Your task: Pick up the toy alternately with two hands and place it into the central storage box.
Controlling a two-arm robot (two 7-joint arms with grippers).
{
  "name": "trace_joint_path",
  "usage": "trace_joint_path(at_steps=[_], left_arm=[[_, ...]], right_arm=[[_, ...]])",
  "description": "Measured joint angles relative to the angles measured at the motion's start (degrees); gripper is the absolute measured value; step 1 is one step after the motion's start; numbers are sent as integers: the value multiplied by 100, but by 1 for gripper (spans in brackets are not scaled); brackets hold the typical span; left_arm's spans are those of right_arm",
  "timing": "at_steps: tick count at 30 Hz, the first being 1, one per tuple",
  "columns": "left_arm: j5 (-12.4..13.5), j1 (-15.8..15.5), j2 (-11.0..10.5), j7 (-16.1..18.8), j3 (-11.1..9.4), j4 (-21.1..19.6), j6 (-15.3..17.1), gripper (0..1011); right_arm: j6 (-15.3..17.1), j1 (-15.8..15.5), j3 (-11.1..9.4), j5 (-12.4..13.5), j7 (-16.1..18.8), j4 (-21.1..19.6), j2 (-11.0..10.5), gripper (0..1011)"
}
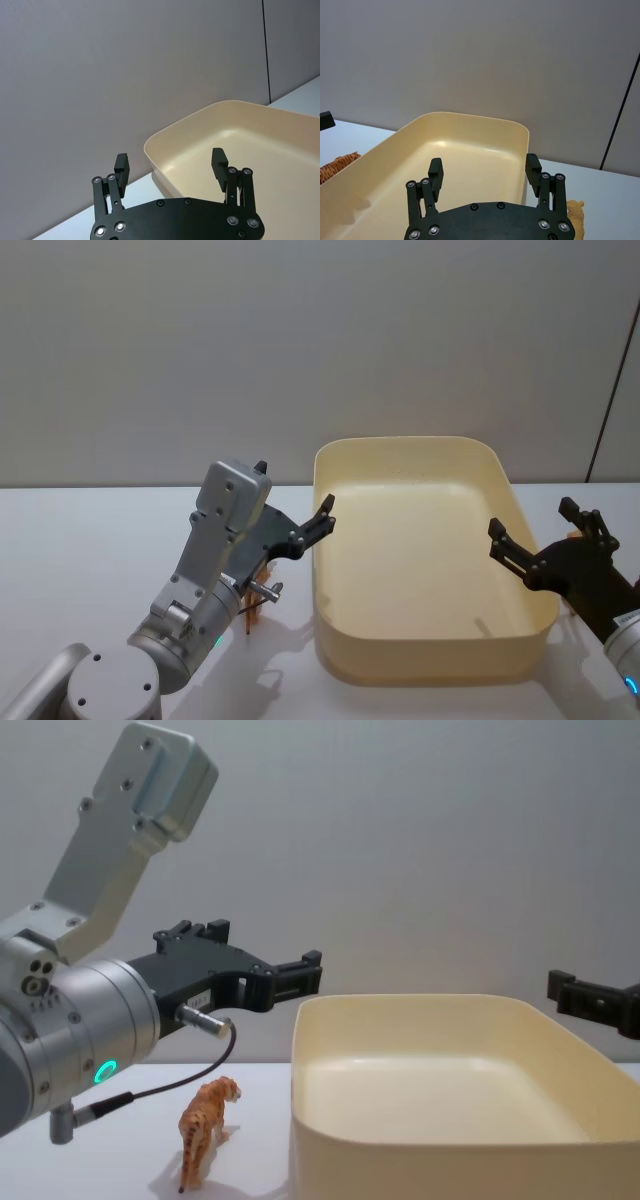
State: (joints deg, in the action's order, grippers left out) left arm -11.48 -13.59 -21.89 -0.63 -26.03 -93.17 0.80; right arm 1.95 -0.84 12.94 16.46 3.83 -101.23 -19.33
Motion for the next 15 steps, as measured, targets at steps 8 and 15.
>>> trace_joint_path(at_steps=[8,15], left_arm=[[0,0,0,0,0,0,0,1001],[0,0,0,0,0,0,0,1001]], right_arm=[[0,0,0,0,0,0,0,1001],[0,0,0,0,0,0,0,1001]])
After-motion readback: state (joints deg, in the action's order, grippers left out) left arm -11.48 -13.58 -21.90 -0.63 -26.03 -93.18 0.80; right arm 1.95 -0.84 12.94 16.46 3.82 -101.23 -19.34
